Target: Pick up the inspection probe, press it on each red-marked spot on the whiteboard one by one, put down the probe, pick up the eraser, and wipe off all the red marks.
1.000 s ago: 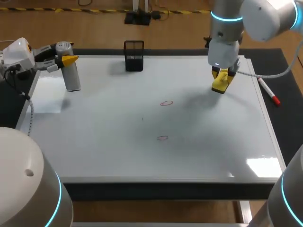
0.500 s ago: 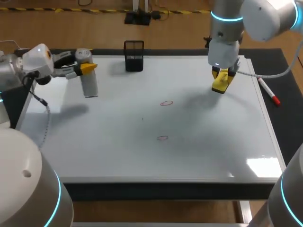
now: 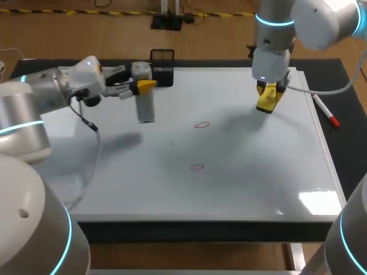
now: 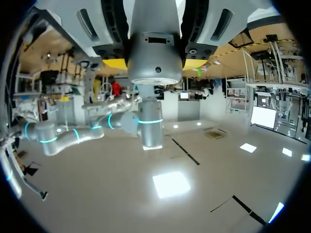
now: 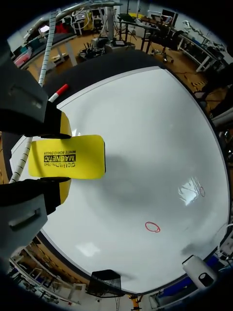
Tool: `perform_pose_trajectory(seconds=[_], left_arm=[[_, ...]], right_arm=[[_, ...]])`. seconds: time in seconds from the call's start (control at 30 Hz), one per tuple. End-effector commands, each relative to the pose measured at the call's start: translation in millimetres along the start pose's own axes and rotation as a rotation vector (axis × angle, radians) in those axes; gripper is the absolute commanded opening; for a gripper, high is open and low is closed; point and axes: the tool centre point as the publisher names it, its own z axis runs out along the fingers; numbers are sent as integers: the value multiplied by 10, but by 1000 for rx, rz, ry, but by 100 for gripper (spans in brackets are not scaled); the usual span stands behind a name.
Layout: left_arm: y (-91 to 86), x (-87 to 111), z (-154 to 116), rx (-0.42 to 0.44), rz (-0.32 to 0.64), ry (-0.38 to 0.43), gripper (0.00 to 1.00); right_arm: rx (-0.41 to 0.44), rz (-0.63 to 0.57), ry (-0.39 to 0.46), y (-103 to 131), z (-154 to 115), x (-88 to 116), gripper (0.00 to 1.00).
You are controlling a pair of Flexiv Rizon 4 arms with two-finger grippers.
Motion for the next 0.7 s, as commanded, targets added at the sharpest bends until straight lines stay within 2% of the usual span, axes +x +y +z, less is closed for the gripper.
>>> perform_pose_trajectory(seconds=[0.03,0.37,0.7], left_arm=[[144,-18,379,1,-8,19,0],[339,11,926,-1,-20,82,0],[495,20,1314,5,-9,112,0]], right_arm=[[2,-1,2,-4,-6,5,0],[2,-1,2,-4,-6,5,0],[2,-1,2,-4,-6,5,0]])
